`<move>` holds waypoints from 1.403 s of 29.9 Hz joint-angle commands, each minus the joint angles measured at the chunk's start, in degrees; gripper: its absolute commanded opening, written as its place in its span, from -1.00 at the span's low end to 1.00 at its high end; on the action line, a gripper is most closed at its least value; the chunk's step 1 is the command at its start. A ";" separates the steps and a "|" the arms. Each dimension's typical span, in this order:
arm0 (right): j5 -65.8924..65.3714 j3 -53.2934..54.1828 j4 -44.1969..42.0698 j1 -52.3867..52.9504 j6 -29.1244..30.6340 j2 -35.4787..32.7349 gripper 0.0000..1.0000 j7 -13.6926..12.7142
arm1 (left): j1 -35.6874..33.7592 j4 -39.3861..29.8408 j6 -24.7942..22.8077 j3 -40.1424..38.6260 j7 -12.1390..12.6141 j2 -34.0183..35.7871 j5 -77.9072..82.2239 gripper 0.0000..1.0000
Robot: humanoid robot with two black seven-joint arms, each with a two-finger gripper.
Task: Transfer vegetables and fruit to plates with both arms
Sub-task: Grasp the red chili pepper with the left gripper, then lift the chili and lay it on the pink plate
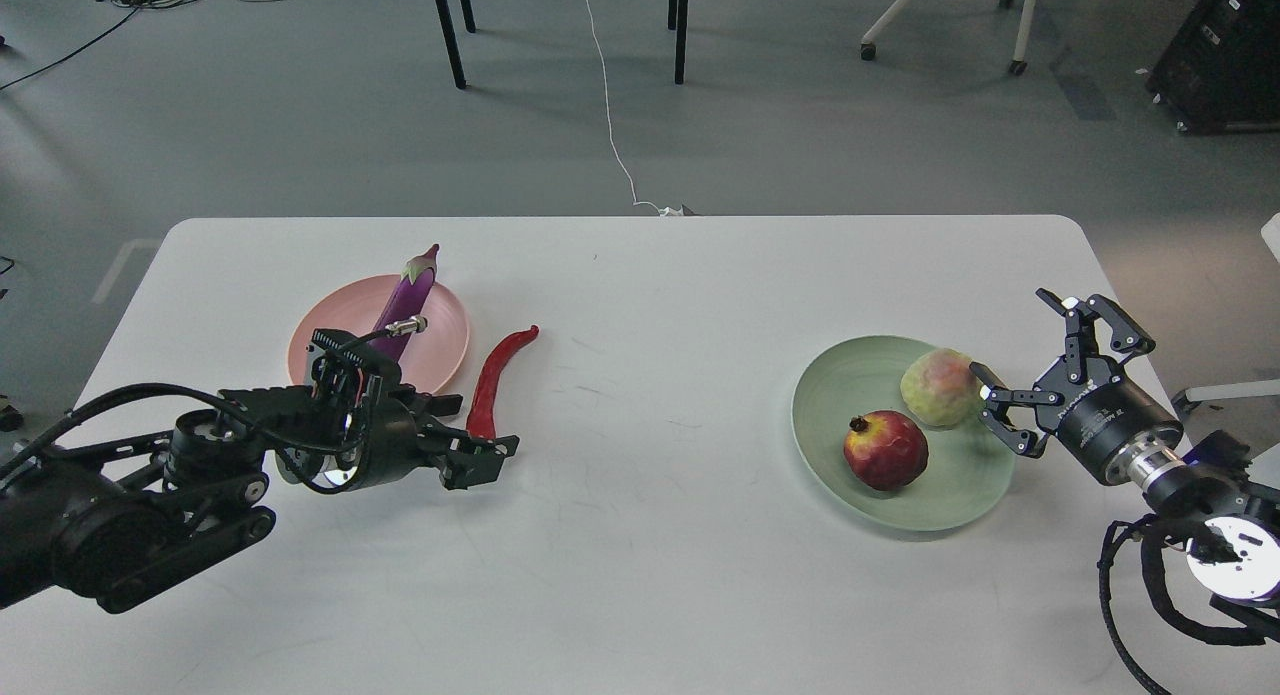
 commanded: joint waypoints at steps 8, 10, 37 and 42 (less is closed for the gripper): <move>0.03 0.00 -0.09 -0.26 -0.01 -0.08 0.95 0.00 | -0.08 0.94 -0.26 0.22 0.08 -1.24 -0.09 -0.05; 0.03 0.00 0.00 -0.35 -0.01 0.01 0.95 0.00 | -0.08 0.94 0.00 0.13 0.43 -1.24 0.00 -0.60; -0.06 0.00 0.00 0.00 -0.18 0.54 0.95 0.00 | -8.34 -4.61 -0.26 -2.16 -1.31 13.51 -9.57 -0.77; -0.06 0.00 0.00 0.00 -0.27 1.15 0.95 0.00 | -6.94 3.04 0.26 -1.54 -4.13 16.60 -10.02 -0.71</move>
